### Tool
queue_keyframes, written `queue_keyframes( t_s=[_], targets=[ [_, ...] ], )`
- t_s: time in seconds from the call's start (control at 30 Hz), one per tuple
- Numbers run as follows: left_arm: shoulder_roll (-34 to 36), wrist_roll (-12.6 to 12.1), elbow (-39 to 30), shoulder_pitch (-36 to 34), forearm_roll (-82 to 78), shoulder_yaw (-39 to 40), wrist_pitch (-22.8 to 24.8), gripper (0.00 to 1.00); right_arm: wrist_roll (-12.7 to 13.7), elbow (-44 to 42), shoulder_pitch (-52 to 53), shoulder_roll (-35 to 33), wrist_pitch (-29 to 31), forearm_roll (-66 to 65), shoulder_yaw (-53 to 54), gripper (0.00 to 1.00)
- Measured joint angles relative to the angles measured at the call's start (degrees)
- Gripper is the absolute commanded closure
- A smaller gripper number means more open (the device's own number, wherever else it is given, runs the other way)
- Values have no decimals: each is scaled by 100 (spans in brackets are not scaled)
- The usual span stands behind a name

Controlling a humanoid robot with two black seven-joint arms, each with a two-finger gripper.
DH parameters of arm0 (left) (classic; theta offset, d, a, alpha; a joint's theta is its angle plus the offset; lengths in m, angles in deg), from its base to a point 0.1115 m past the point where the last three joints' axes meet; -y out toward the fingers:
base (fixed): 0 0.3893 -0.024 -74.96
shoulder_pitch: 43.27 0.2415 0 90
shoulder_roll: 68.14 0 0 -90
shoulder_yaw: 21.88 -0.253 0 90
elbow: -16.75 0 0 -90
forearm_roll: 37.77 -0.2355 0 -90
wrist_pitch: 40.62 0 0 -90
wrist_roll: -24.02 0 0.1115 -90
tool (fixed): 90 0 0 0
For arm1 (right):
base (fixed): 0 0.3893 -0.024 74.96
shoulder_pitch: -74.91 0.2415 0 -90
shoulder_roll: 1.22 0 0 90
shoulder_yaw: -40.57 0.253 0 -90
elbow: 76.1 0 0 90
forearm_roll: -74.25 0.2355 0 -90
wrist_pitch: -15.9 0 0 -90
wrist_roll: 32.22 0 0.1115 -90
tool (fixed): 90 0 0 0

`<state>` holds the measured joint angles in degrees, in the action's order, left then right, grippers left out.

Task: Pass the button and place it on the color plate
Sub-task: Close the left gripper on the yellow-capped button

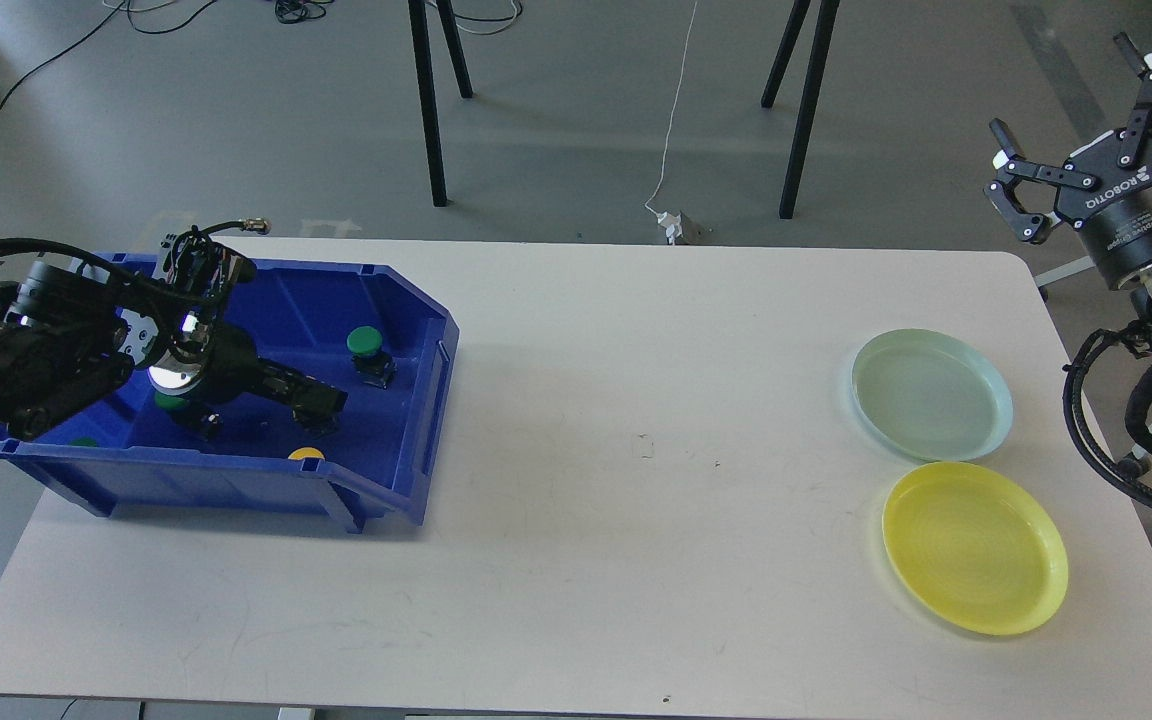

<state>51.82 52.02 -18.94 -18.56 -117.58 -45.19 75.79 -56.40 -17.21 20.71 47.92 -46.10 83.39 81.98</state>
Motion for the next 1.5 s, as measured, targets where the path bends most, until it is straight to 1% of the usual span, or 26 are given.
queue_keyframes(
  t_s=[0.17,0.2,0.27,0.37,0.47,0.53,0.63,0.7,0.8,1.07,1.3,1.4,1.5],
  targets=[
    [-144,0,68,48,2,4,-18,8,0,0,-15,7,0,0,3,1],
    [-149,0,69,52,4,6,-27,11,0,0,-19,8,0,0,3,1],
    [-154,0,76,71,8,9,-64,22,0,0,-44,8,0,0,3,1],
    [-156,0,80,107,8,10,-119,27,0,0,-82,8,0,0,3,1],
    [-157,0,80,119,5,10,-137,28,0,-4,-102,7,0,0,6,1],
    [-156,0,81,121,2,10,-140,32,0,-8,-125,1,0,0,8,1],
    [-154,0,82,122,2,10,-151,43,0,-9,-145,0,0,0,8,1],
    [-150,0,82,122,0,10,-176,45,0,-9,-158,0,0,0,8,1],
    [-148,0,82,137,-10,10,-277,46,0,-9,-190,0,0,0,9,1],
    [-135,0,85,171,-30,-13,-363,68,0,-9,-213,-9,0,0,16,1],
    [-105,2,88,200,-37,-16,-375,86,0,-7,-213,-9,0,0,16,1],
    [-95,2,89,201,-37,-16,-389,91,0,-6,-222,-9,0,0,16,1],
    [-73,0,86,195,-22,-10,-451,92,0,-5,-246,-9,0,0,16,1]
  ],
)
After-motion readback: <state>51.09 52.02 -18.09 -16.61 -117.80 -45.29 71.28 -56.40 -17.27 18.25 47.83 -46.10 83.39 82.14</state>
